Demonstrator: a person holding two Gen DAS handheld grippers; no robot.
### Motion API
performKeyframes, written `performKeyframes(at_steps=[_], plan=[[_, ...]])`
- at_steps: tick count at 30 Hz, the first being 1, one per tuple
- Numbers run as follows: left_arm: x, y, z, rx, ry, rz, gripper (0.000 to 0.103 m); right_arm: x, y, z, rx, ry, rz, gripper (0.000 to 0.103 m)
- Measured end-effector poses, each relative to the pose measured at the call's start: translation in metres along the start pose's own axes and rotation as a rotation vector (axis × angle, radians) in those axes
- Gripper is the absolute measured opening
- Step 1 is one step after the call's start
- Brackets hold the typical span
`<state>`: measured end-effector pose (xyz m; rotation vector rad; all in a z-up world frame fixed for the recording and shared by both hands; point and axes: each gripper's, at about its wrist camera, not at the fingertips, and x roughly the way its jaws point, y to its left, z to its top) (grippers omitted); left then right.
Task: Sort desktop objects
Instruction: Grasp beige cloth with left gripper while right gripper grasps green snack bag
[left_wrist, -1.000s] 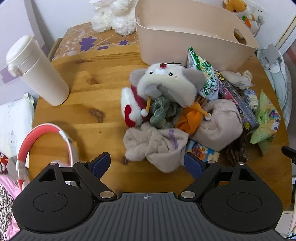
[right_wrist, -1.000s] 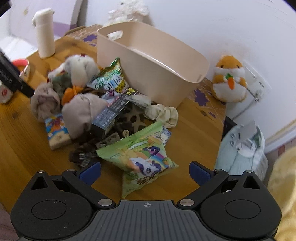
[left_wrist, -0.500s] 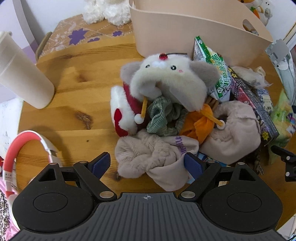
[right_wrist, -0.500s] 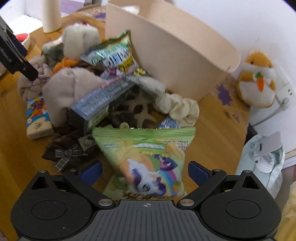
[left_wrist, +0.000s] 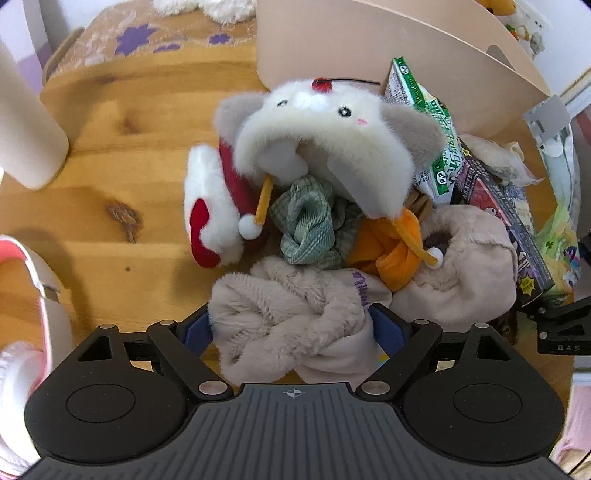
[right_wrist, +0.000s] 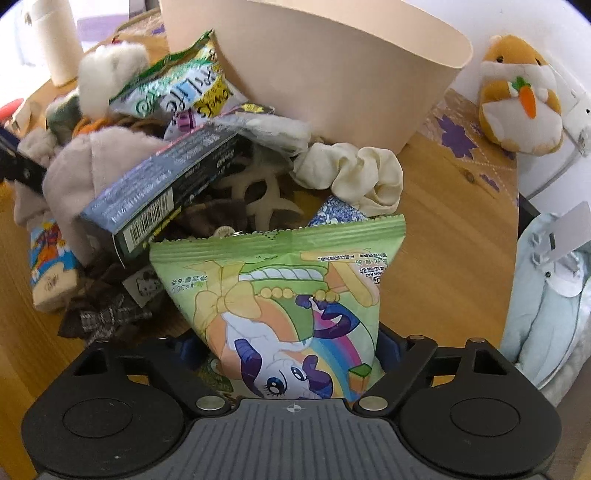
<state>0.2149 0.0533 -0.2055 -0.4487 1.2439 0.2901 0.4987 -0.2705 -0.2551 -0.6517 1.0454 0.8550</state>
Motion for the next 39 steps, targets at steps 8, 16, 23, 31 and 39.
performKeyframes(at_steps=[8,16,23,31,39], plan=[[-0.003,0.002,-0.006,-0.049,0.006,-0.065,0.060,-0.004,0.004,-0.003,0.039,-0.013,0.029,0.071],[-0.018,-0.005,-0.014,-0.045,-0.025,-0.048,0.042,-0.017,0.008,-0.014,0.067,-0.051,0.044,0.068],[-0.055,-0.008,-0.007,-0.072,-0.045,-0.081,0.041,-0.043,0.000,-0.009,0.080,-0.137,0.037,0.068],[-0.118,-0.037,0.019,0.017,-0.168,-0.046,0.041,-0.083,-0.015,0.012,0.056,-0.270,0.026,0.068],[-0.142,-0.056,0.057,0.079,-0.253,0.027,0.042,-0.109,-0.035,0.052,0.041,-0.389,0.003,0.068]])
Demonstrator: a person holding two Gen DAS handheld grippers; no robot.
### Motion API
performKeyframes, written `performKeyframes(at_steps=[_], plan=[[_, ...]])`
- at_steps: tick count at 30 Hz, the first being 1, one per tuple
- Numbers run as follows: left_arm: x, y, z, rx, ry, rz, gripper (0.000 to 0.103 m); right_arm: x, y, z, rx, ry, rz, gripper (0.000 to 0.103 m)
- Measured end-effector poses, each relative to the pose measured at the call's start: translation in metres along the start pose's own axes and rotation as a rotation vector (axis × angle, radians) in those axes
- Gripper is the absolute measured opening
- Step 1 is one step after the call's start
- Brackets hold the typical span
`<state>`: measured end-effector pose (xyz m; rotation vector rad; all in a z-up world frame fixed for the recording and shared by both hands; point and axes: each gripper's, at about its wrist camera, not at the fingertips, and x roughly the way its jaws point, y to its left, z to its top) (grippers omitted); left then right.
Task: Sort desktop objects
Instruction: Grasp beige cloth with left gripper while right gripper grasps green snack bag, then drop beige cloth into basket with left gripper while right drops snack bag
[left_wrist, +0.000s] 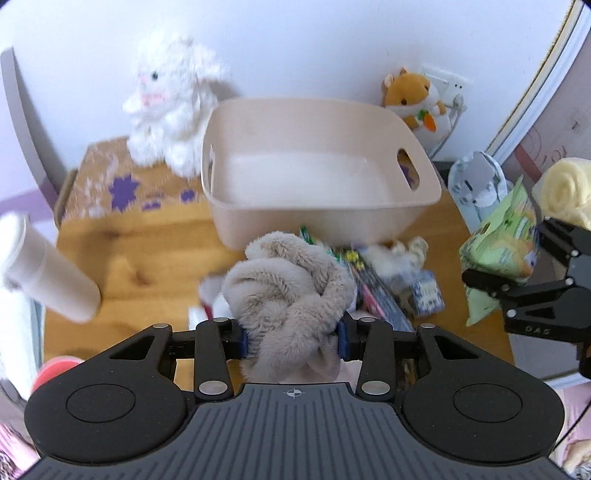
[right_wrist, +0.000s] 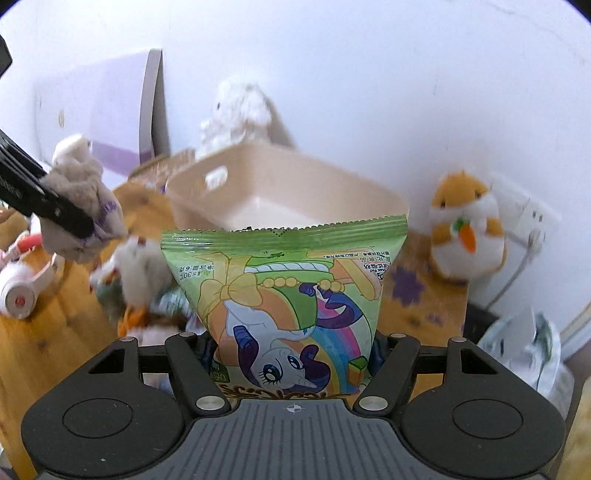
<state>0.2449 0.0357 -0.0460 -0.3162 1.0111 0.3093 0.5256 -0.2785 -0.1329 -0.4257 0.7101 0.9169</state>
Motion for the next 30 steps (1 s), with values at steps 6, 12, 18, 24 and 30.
performKeyframes(at_steps=[6,12,18,24,30], plan=[[0.007,-0.008,0.033,0.028,-0.041,0.049,0.042,0.005,-0.023,0.032,-0.002,-0.066,-0.018,0.068],[0.023,-0.017,0.068,0.039,-0.081,0.121,0.042,0.024,-0.050,0.062,0.019,-0.114,-0.039,0.068],[0.053,-0.021,0.103,0.044,-0.089,0.168,0.042,0.054,-0.072,0.083,0.059,-0.112,-0.040,0.068],[0.086,-0.022,0.123,0.032,-0.069,0.201,0.042,0.085,-0.072,0.084,0.064,-0.078,-0.010,0.068],[0.118,-0.016,0.127,-0.003,-0.026,0.231,0.043,0.111,-0.069,0.079,0.058,-0.032,-0.005,0.068]])
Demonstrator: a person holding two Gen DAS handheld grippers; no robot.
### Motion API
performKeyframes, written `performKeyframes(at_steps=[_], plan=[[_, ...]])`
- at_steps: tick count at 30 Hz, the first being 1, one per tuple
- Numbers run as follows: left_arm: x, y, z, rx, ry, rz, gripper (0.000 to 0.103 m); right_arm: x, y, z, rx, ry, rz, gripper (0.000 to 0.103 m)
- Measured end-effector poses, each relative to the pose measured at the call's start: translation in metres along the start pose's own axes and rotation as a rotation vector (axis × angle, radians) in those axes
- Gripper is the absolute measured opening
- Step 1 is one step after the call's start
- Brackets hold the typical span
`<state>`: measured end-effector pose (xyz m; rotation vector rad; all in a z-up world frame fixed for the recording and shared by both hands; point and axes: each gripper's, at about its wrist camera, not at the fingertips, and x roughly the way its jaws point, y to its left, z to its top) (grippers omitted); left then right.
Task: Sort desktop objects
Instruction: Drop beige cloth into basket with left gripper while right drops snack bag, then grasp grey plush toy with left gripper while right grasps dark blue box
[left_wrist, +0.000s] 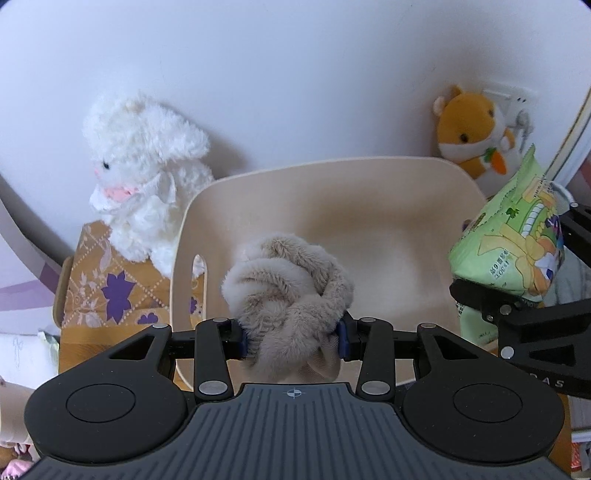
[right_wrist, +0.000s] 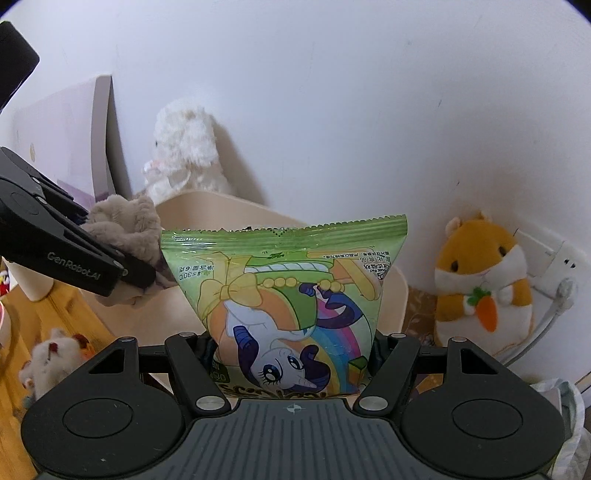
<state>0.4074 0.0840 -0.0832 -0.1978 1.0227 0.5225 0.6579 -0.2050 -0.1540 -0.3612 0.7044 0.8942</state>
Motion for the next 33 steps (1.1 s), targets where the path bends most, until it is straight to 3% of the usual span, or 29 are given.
performKeyframes(at_steps=[4,6,8,11,14,23,33], plan=[[0.012,0.000,-0.002,-0.022,0.026,0.023,0.052,0.010,-0.002,-0.006,0.011,0.015,0.003,0.071],[0.014,0.000,-0.003,-0.033,0.034,0.026,0.059,0.008,-0.001,-0.009,0.014,0.005,-0.007,0.077],[0.014,0.000,-0.004,-0.040,0.036,0.033,0.072,0.005,-0.001,-0.010,0.022,-0.001,0.003,0.079],[0.010,0.001,-0.004,-0.060,0.025,0.051,0.077,0.001,0.000,-0.011,0.041,-0.011,0.003,0.090],[0.004,0.005,-0.005,-0.091,0.010,0.040,0.080,-0.004,0.002,-0.010,0.053,-0.039,-0.016,0.100],[-0.012,0.016,-0.014,-0.150,-0.016,0.063,0.081,-0.023,0.002,-0.011,0.106,-0.081,-0.055,0.103],[-0.044,0.027,-0.050,-0.172,-0.023,0.025,0.082,-0.057,0.025,-0.044,0.173,-0.056,-0.029,0.103]])
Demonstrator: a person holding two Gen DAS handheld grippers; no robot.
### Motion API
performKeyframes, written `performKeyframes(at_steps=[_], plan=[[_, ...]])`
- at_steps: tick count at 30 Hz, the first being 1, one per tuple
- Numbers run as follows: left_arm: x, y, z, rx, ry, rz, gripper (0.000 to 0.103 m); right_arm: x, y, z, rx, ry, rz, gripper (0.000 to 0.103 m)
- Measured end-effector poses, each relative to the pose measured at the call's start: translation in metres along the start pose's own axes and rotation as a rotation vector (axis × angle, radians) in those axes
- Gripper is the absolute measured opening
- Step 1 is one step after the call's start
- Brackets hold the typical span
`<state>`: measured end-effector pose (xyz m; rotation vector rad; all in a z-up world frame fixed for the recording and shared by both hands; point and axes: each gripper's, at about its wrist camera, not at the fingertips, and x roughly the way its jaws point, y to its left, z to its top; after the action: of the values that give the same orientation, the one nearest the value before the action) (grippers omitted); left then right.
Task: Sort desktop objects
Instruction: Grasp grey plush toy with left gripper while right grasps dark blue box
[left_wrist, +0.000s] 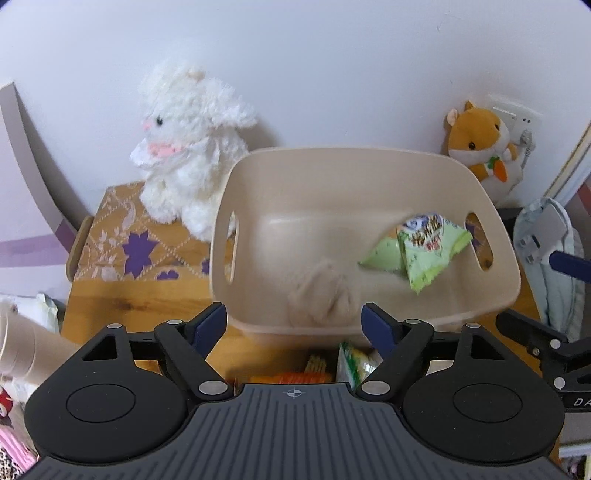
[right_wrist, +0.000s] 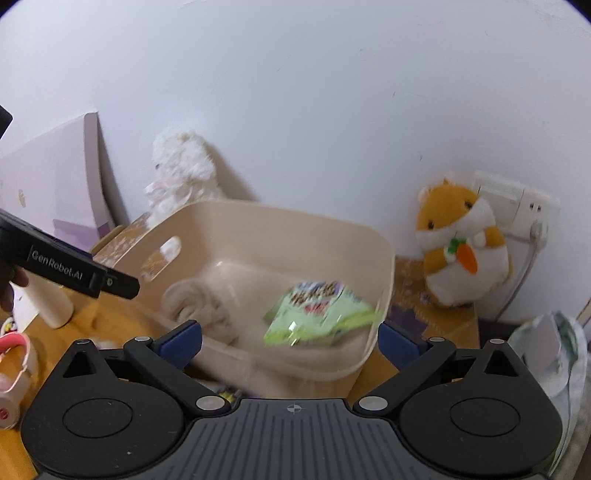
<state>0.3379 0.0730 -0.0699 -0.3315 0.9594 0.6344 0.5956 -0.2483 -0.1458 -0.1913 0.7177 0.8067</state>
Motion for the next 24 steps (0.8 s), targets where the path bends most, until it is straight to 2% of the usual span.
performKeyframes(at_steps=[4,8,13,21,24], plan=[[-0.002,0.013,-0.022,-0.015,0.036,-0.003,0.082,-0.008,0.019,-0.019,0.009,0.044,0.035,0.103],[-0.001,0.027,-0.045,-0.074,0.081,-0.008,0.082,-0.008,0.033,-0.036,0.058,0.101,0.082,0.101],[0.001,0.034,-0.072,-0.155,0.118,-0.029,0.082,0.001,0.043,-0.057,0.104,0.191,0.091,0.084],[0.011,0.026,-0.091,-0.185,0.131,-0.059,0.081,0.021,0.045,-0.074,0.163,0.309,0.084,0.061],[0.018,0.020,-0.093,-0.179,0.133,-0.081,0.071,0.028,0.045,-0.078,0.178,0.334,0.085,0.053]])
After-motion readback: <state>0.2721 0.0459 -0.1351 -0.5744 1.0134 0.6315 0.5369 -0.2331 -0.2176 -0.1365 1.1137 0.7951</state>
